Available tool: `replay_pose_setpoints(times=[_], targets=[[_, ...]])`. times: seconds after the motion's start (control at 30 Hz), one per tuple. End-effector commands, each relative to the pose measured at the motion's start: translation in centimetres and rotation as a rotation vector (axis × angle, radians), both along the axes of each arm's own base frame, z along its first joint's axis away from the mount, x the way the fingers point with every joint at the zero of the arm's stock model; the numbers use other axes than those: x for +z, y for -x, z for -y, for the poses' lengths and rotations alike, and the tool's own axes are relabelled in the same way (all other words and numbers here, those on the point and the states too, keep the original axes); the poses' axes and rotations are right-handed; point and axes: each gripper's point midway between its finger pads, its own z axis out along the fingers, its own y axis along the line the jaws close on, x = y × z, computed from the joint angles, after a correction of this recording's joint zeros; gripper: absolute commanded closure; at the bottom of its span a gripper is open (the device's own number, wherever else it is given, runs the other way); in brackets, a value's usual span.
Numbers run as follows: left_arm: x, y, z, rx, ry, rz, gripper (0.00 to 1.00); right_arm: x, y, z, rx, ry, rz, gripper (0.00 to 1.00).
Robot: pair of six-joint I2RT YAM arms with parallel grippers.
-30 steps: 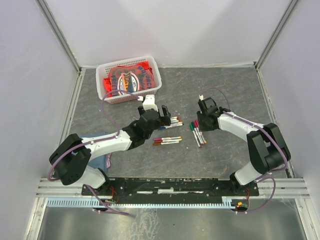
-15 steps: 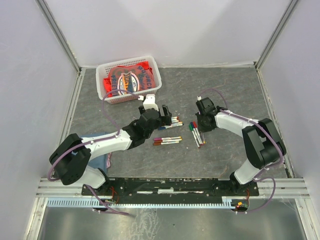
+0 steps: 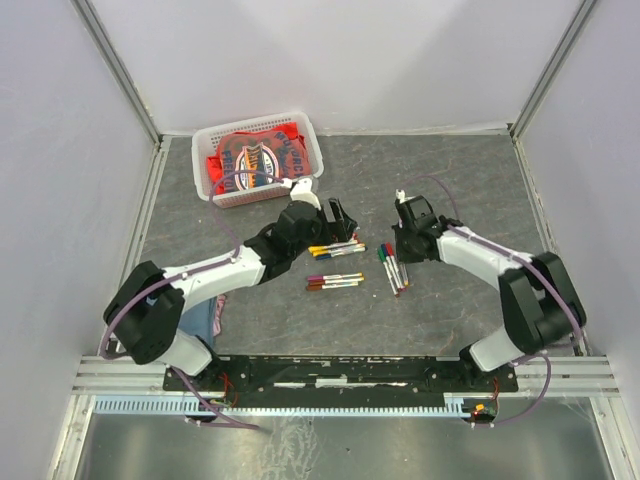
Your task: Open the pen caps
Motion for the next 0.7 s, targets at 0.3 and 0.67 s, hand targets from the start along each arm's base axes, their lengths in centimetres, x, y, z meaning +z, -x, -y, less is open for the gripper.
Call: replay_pose_setpoints(times=[0.3, 0.67], targets=[[1.0, 1.2, 6.5, -0.244, 0.486, -0.318, 0.12, 9.8, 0.4, -6.0, 0.212, -0.337, 0.329, 0.99], [0.2, 1.5, 8.0, -0.290, 0.578, -0.381, 0.21, 10.6, 1.6, -9.4, 0.308, -0.432, 0.321, 0.99]])
